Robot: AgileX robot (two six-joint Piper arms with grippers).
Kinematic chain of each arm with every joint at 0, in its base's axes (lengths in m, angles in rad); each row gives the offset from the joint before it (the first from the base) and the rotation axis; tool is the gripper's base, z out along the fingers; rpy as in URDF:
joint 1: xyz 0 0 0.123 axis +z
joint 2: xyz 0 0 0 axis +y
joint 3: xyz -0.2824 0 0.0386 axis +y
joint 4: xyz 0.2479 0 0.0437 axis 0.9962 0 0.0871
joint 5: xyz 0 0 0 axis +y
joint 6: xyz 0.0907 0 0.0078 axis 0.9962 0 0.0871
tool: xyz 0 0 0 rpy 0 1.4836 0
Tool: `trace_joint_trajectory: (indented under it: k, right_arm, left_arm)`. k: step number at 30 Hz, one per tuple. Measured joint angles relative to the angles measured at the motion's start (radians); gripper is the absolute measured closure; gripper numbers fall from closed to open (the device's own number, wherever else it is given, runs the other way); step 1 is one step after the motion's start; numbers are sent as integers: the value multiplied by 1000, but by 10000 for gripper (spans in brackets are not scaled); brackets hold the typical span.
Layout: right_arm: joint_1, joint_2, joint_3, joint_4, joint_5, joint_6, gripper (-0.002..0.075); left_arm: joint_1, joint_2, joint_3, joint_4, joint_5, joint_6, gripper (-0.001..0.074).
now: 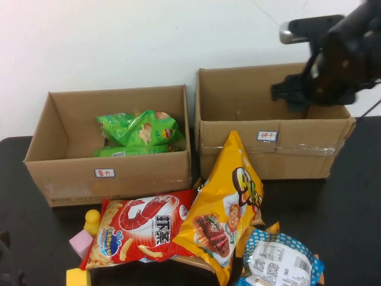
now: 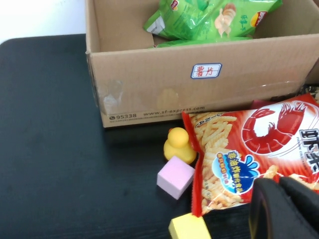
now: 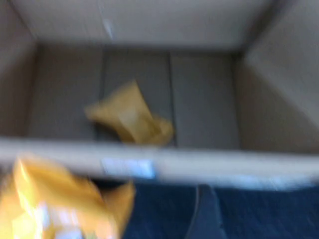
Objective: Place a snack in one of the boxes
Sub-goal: Place the biscuit in the biscuit box, then pick up the potato chip
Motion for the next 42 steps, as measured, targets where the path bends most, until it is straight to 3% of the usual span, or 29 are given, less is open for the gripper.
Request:
trace_joint_trajectory:
  k: [4,6,16,20,28,42]
  right_arm:
    - [0,-69,81,117,94,-152,246]
    - [0,-127,212,234,76,-212,246]
    - [2,-395,847,593,-297,-248,246]
    - [15,-403,1050,818,-465,-382,246]
    - [42,-287,1095,1077,-569,-575,246]
    - [42,-52,986,1136,-602,-661,246]
  left_arm:
    - [0,0,0,-15,0,0,736]
    - [0,0,0,-18,0,0,736]
    - [0,0,0,-20,0,0,736]
    - [0,0,0,-22,0,0,736]
    - [0,10,9,-37,-5,0,736]
    - [0,207,-62,-98,39,51,736]
